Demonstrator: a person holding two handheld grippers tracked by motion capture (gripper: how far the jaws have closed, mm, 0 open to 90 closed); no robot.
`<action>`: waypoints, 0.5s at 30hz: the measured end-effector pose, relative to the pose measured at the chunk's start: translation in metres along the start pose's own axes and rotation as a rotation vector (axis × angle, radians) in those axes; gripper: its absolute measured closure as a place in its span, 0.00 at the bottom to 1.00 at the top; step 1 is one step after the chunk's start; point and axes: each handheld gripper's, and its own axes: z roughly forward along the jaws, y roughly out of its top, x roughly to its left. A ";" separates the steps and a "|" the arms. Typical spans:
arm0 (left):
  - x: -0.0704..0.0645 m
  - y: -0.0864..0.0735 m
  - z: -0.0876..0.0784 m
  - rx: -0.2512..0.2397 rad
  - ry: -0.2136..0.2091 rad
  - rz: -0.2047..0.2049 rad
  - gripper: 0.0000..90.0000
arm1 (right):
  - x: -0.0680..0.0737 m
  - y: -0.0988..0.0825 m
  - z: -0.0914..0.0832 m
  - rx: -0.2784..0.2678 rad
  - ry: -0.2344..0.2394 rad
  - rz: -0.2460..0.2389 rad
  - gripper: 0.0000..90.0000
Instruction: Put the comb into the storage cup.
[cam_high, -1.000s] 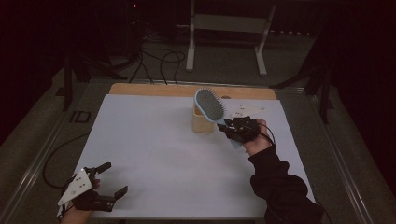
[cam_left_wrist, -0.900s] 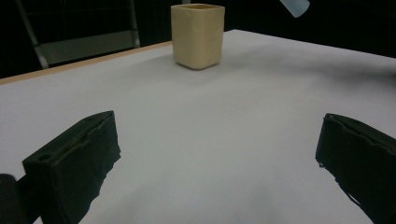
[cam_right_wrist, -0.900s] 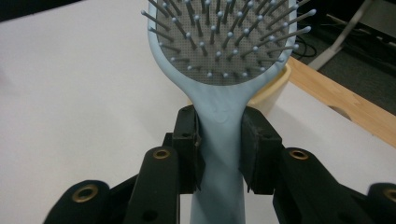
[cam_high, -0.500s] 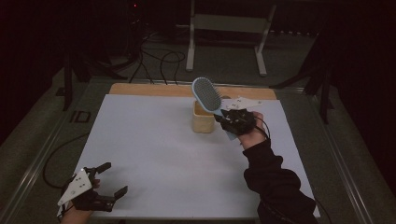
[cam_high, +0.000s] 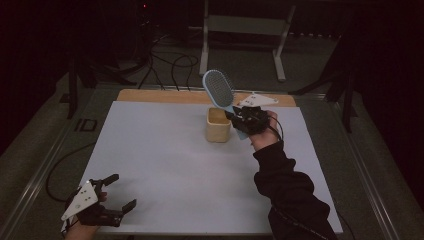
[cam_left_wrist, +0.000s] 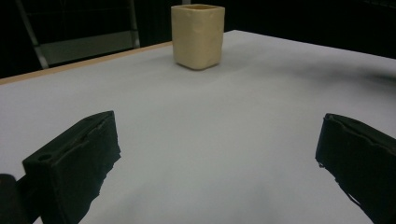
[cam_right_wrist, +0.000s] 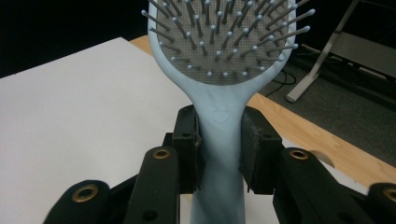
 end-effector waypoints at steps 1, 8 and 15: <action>0.000 0.000 0.000 0.000 0.001 0.003 0.00 | -0.001 0.001 0.001 -0.003 -0.002 0.000 0.78; 0.000 0.000 0.000 -0.001 0.001 -0.001 0.00 | -0.002 0.011 0.010 -0.029 -0.016 0.008 0.78; 0.000 0.000 -0.001 -0.003 0.001 -0.002 0.00 | -0.003 0.021 0.024 -0.058 -0.003 0.021 0.78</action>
